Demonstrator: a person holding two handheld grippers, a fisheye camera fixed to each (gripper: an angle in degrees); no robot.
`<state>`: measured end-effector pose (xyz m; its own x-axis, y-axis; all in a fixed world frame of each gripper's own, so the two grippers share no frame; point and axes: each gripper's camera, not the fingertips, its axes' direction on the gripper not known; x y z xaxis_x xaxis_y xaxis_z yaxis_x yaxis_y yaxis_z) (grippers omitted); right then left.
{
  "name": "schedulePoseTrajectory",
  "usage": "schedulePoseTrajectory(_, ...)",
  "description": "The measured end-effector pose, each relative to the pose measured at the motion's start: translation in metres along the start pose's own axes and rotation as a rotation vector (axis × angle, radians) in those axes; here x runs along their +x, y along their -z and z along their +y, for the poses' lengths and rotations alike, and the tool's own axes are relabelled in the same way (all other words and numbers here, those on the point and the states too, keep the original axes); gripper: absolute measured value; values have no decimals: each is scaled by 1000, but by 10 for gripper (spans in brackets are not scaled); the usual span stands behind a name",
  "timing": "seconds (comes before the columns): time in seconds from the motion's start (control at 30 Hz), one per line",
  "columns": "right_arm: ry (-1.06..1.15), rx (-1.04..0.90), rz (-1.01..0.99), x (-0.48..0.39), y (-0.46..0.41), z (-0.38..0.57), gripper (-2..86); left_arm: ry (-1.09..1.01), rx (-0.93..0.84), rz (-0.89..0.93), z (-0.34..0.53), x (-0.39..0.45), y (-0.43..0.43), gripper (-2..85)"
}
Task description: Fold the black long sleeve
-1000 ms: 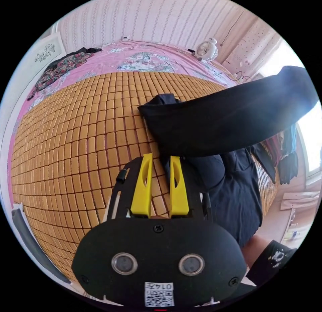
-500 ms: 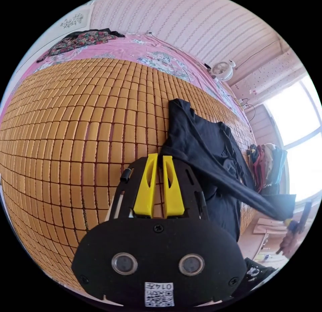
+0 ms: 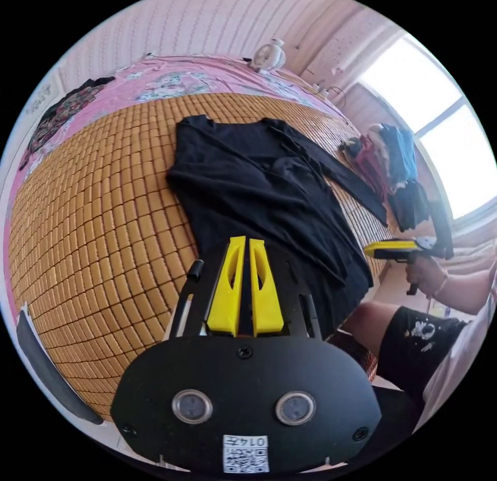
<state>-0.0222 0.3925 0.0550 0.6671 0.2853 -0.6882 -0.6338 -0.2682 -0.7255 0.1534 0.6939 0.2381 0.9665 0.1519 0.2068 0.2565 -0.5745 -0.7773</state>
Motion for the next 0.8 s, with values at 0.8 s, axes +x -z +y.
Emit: schedulePoseTrajectory(0.8, 292, -112, 260, 24, -37, 8, -4, -251, -311, 74, -26, 211, -99, -10)
